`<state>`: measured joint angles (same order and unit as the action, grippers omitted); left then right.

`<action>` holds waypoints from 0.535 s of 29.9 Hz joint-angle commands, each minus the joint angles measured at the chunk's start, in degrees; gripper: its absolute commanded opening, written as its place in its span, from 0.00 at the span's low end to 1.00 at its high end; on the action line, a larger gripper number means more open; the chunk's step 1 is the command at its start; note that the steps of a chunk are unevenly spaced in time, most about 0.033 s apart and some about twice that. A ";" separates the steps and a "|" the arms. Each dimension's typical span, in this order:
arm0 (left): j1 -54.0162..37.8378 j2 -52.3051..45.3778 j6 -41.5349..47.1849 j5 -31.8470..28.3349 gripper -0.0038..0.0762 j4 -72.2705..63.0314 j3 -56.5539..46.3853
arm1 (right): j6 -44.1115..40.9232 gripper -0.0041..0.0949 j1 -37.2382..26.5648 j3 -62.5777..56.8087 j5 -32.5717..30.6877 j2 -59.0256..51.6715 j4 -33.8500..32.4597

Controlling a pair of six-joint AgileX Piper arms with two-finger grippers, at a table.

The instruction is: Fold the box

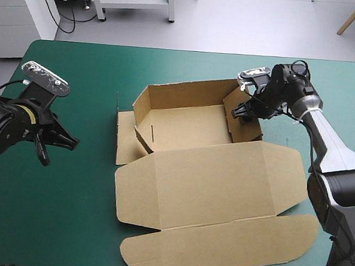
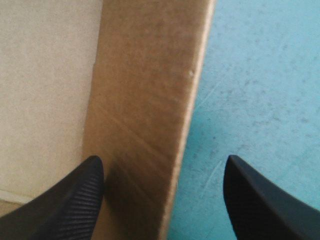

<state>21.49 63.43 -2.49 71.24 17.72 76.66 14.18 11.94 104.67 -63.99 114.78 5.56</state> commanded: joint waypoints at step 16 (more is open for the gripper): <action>-0.03 -0.71 0.90 -2.88 0.04 4.73 1.17 | 1.62 0.02 -2.59 1.73 0.69 -3.74 3.85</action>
<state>21.49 63.43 -2.13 71.01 20.46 76.66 14.56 11.09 104.67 -62.50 115.76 8.10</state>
